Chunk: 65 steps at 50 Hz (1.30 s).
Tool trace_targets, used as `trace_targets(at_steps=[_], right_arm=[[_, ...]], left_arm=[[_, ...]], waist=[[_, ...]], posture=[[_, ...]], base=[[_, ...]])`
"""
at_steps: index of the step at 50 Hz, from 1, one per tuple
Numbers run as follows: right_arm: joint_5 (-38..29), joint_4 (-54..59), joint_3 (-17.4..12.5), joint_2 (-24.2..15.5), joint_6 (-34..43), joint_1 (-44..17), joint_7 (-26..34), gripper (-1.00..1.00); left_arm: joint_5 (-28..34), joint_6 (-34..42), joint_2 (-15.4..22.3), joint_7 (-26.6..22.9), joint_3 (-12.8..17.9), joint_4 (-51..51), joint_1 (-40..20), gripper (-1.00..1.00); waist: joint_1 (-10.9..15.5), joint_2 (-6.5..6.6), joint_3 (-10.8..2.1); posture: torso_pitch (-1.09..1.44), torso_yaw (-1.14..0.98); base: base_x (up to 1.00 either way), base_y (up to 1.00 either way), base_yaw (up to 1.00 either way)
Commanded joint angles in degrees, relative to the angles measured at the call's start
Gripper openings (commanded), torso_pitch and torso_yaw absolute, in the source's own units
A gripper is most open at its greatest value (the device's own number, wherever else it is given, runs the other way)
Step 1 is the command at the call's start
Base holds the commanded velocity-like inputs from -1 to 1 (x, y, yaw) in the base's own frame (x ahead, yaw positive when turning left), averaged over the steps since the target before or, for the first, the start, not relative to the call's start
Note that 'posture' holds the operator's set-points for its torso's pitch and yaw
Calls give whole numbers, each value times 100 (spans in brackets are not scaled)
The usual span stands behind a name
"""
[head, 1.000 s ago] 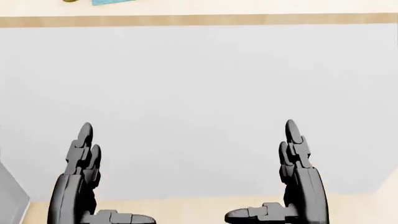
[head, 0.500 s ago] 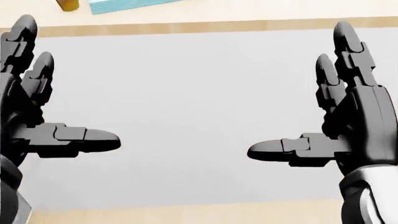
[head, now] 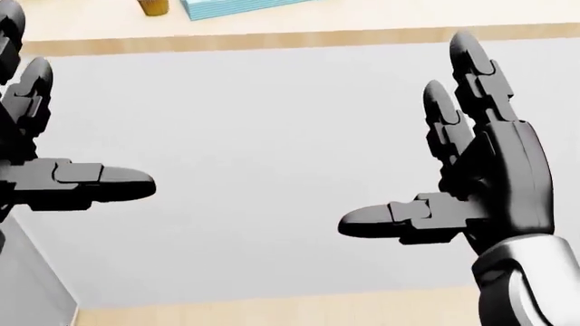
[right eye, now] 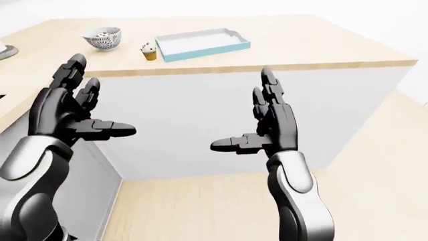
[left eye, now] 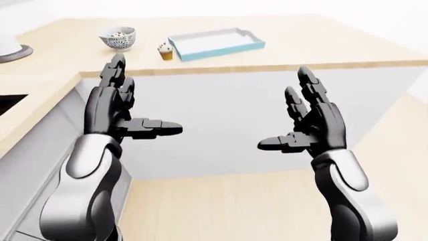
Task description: Pick up the bowl with cake and place it on the tray. Pick up the cupcake and place it on the tray.
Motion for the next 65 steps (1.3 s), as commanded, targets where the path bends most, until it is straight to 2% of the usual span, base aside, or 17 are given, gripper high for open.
trace_targets(at_steps=[1, 3, 4, 9, 13, 16, 27, 30, 31, 32, 38, 43, 47, 54, 57, 60, 65], right_arm=[[24, -153, -43, -41, -111, -105, -46, 100], [1, -149, 1, -23, -189, -24, -37, 100], [-1, -182, 10, -23, -145, -36, -55, 100], [34, -127, 43, 55, -276, 95, -19, 100], [204, -107, -19, 100, -301, 94, 11, 100], [220, -79, -2, 55, -335, 106, -15, 100], [413, -61, 16, 43, -414, 156, -42, 100], [428, -79, 12, 48, -434, 189, -35, 100], [459, -69, 2, 54, -465, 199, -11, 100], [473, -65, -2, 56, -486, 209, -3, 100], [350, -122, 58, 26, -582, 246, 27, 100], [384, -133, 7, 47, -551, 230, 21, 100], [408, -88, -24, 60, -603, 248, 23, 100], [415, -176, 1, 1, -510, 203, 14, 100], [416, -254, 2, -3, -458, 186, 24, 100], [423, -242, -20, -11, -456, 148, 43, 100], [398, -67, -17, -21, -561, 86, 89, 100]], left_arm=[[-56, -123, 24, 14, 0, -158, -133, 100], [-63, -219, 12, 14, -9, -101, -94, 100], [-52, -323, 1, 7, -24, -38, -42, 100], [-64, -450, -17, -2, -9, 65, 63, 100], [-72, -413, -23, 27, -37, 70, 32, 100], [-92, -400, -38, 27, -41, 79, 38, 100], [-120, -361, -84, 11, -127, 90, 43, 100], [-91, -469, -104, -13, -151, 152, 90, 100], [-84, -474, -109, -20, -157, 150, 92, 100], [-80, -435, -110, -19, -168, 115, 83, 100], [-64, -364, -115, -41, -145, 39, 78, 100], [-33, -428, -136, -49, -179, 100, 84, 100], [6, -492, -147, -70, -211, 131, 115, 100], [29, -314, -82, -94, -204, 216, -175, 100], [7, -242, -60, -86, -189, 175, -247, 100], [1, -271, -49, -86, -182, 200, -250, 100], [-5, -277, -38, -68, -192, 279, -310, 100]], waist=[[-17, -15, -94], [-15, -279, -181], [-67, -13, -112], [19, -151, -187], [-9, 151, -91], [-30, 708, -210], [-10, 49, -45], [-18, -321, -141], [-82, -82, -63], [7, -179, 10], [-5, 276, -126], [-3, -67, -39], [26, 131, -75], [54, 126, -263], [90, 106, 14], [106, -153, 17], [87, -61, -32]], posture=[[0, 0], [0, 0], [0, 0], [0, 0], [0, 0], [0, 0], [0, 0], [0, 0], [0, 0], [0, 0], [0, 0], [0, 0], [0, 0], [0, 0], [0, 0], [0, 0], [0, 0]], base=[[0, 30, 0], [0, 31, 0], [0, 30, 0], [0, 41, 0], [0, 46, 0], [0, 46, 0], [0, 46, 0], [0, 46, 0], [0, 29, 0], [0, 0, 0], [0, 5, 0], [0, 32, 0], [0, 15, 0], [1, 0, 0], [27, 0, 0], [30, 0, 0], [30, 0, 0]])
